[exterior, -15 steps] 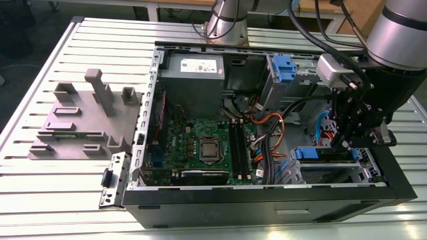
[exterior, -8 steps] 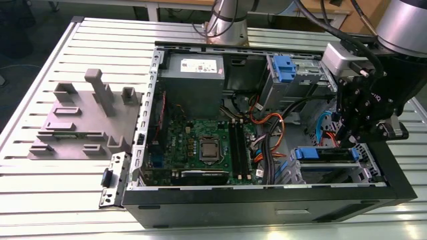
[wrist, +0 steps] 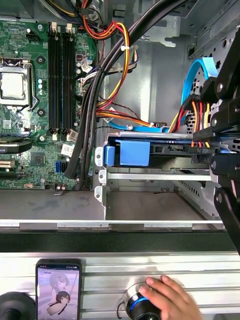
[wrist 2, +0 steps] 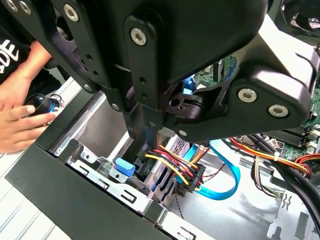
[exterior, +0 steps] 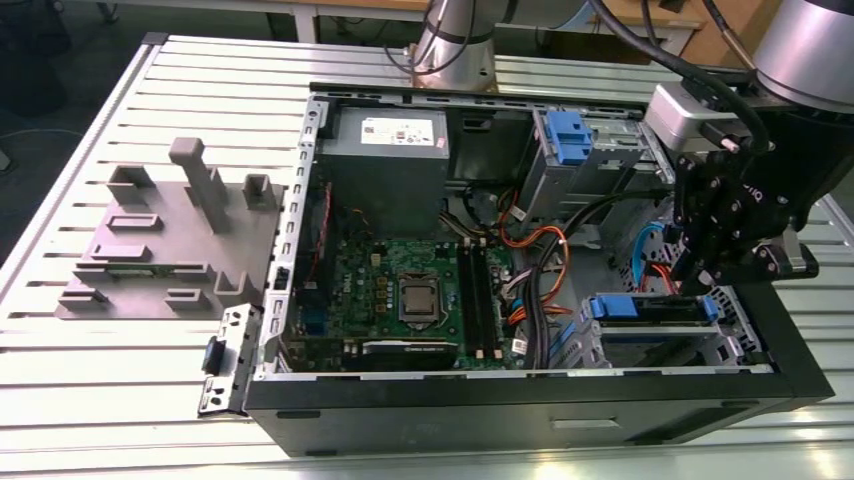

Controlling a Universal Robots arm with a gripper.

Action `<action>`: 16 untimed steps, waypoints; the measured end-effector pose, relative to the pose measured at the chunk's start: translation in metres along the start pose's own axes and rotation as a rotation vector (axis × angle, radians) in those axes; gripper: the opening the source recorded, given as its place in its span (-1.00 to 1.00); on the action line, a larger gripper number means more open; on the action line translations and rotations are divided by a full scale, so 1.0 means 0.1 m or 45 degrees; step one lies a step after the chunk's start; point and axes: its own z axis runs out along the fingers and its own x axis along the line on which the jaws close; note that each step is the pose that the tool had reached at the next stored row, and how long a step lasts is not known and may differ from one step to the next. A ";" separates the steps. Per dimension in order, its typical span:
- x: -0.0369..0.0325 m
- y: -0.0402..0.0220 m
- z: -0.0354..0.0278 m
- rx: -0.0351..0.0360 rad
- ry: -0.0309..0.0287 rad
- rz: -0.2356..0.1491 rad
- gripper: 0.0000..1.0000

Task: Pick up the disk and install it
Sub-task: 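Insert the first disk wire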

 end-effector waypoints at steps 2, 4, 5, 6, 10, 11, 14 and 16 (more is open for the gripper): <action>0.000 0.000 0.000 0.0000 0.0000 0.000 -0.52; 0.000 0.000 -0.001 0.0000 0.0001 0.000 -0.52; 0.000 0.000 -0.001 0.0000 0.0000 0.000 -0.52; 0.000 0.000 -0.001 0.0000 0.0001 0.000 -0.52; 0.000 0.000 -0.001 0.0000 -0.0001 0.000 -0.69; 0.000 0.000 -0.001 0.0000 0.0000 0.000 -0.69; 0.000 0.000 -0.001 0.0000 0.0000 0.000 -0.79; 0.001 0.000 -0.004 0.0000 0.0000 0.000 -0.79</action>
